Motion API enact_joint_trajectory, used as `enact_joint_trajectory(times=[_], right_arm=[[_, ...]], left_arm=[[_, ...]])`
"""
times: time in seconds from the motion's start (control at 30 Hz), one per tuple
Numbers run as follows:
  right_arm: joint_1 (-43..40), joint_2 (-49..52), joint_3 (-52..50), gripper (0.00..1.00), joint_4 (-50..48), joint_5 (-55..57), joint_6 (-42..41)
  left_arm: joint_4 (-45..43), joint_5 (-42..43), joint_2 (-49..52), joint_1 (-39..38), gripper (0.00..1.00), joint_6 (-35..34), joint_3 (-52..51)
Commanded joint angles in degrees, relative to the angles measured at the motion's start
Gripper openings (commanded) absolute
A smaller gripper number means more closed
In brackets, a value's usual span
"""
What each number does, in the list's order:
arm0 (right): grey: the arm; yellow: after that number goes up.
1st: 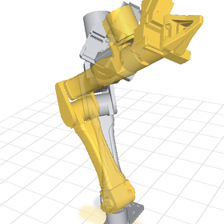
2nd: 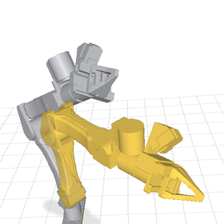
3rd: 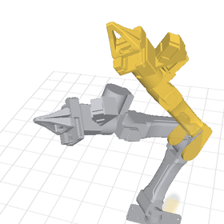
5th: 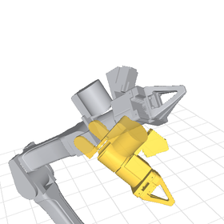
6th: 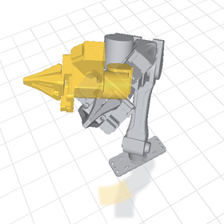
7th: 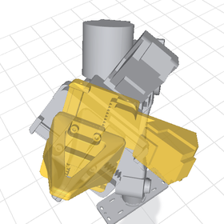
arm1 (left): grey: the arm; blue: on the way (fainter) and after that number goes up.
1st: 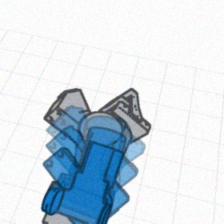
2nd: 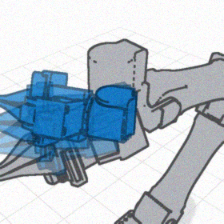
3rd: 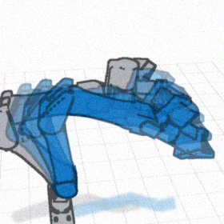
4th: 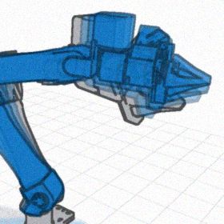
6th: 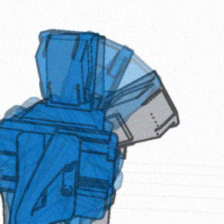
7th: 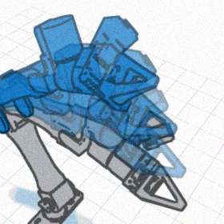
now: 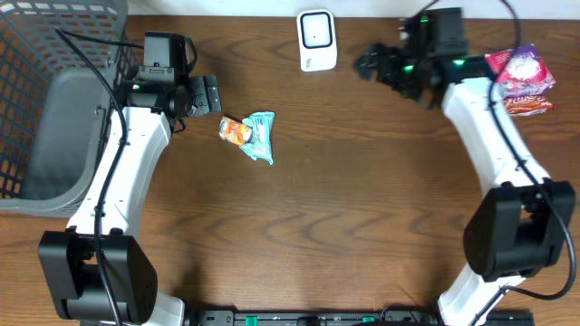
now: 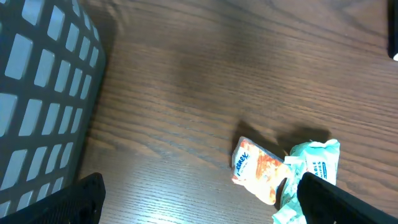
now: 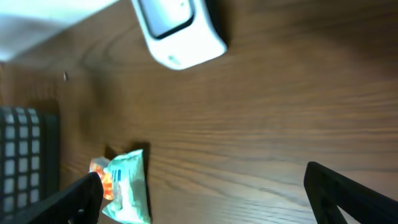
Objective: Scan the item barcode
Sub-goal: 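Release the TOP bar and move the right gripper back toward center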
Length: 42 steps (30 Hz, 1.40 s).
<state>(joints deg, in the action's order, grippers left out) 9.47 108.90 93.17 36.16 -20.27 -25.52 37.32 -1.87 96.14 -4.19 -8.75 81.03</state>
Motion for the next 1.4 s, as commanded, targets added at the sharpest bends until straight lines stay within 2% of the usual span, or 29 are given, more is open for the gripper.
enact_joint_trajectory(times=[0.0,0.53,1.37], right_arm=[[3.6,0.0,0.5,0.99,0.1,5.7,1.0],[14.0,0.0,-0.8,0.99,-0.4,14.4,0.9],[16.5,0.0,-1.2,0.99,-0.6,13.5,0.9]], left_arm=[[0.2,-0.5,0.5,0.3,0.98,0.5,-0.2],[0.2,-0.5,0.5,0.3,0.98,0.6,-0.2],[0.2,-0.5,0.5,0.3,0.98,0.6,-0.2]])
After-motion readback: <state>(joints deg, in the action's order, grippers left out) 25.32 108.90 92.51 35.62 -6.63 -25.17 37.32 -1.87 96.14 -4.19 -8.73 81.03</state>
